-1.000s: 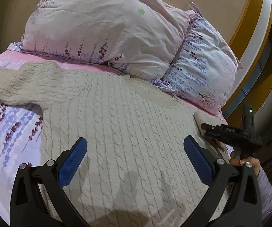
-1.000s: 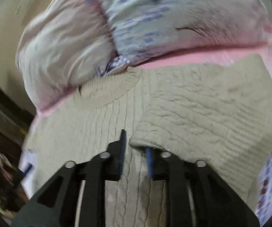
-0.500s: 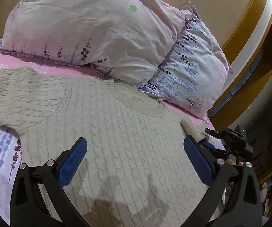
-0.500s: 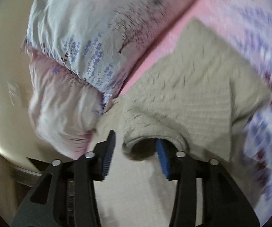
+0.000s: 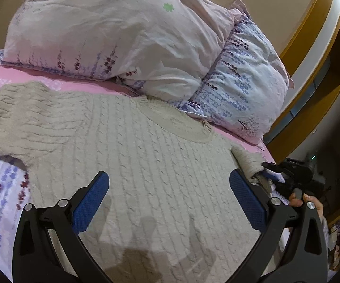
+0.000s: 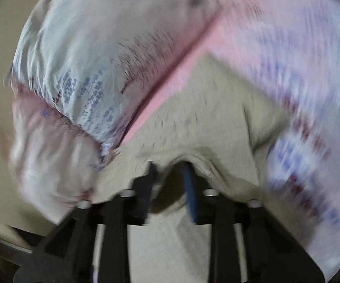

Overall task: Fold small clothes
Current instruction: 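Carry the sleeve across the sweater body with the right tool and release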

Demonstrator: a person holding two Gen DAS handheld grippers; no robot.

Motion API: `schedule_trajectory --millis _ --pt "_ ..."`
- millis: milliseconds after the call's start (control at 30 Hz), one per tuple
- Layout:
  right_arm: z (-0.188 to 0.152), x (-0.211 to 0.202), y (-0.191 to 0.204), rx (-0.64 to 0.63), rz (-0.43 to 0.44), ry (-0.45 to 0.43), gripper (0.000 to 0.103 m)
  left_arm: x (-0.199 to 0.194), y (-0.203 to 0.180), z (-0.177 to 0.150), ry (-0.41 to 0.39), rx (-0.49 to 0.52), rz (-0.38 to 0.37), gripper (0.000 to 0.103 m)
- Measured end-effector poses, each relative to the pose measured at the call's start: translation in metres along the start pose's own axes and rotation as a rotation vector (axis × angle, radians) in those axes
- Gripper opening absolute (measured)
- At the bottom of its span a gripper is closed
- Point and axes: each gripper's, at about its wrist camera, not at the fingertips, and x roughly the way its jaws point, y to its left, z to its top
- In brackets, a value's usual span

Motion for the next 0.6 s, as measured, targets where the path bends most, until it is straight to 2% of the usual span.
schedule_trajectory --millis 100,133,167,200,267,333,400,467,533,567,600 --pt "-0.005 -0.011 0.037 -0.230 -0.081 -0.123 0.008 -0.004 0.007 0.002 -0.014 -0.016 0.008 0.102" --pt "-0.012 -0.015 0.060 -0.356 -0.073 -0.171 0.008 -0.004 0.010 0.002 -0.017 -0.025 0.008 0.102" --pt "-0.018 -0.016 0.074 -0.424 -0.053 -0.183 0.008 -0.005 0.012 0.003 -0.019 -0.035 0.006 0.102" --pt "-0.032 -0.015 0.097 -0.549 0.010 -0.180 0.008 -0.005 0.016 0.005 -0.022 -0.051 0.001 0.102" --pt "-0.055 -0.001 0.128 -0.711 0.071 -0.114 0.008 -0.005 0.020 0.006 -0.022 -0.078 -0.013 0.102" --pt "-0.087 0.025 0.149 -0.856 0.110 0.021 0.008 -0.003 0.027 0.007 -0.019 -0.117 -0.038 0.102" --pt "-0.114 0.054 0.154 -0.924 0.153 0.184 0.008 -0.001 0.033 0.007 -0.014 -0.158 -0.074 0.102" --pt "-0.132 0.072 0.151 -0.962 0.143 0.271 0.008 0.003 0.037 0.009 -0.003 -0.190 -0.090 0.100" --pt "-0.143 0.083 0.145 -0.966 0.125 0.330 0.015 0.009 0.037 0.011 0.016 -0.209 -0.110 0.094" --pt "-0.143 0.080 0.143 -0.964 0.136 0.322 0.022 0.013 0.037 0.012 0.024 -0.214 -0.114 0.093" --pt "-0.143 0.075 0.143 -0.962 0.158 0.336 0.043 0.019 0.036 0.014 0.038 -0.224 -0.118 0.091"
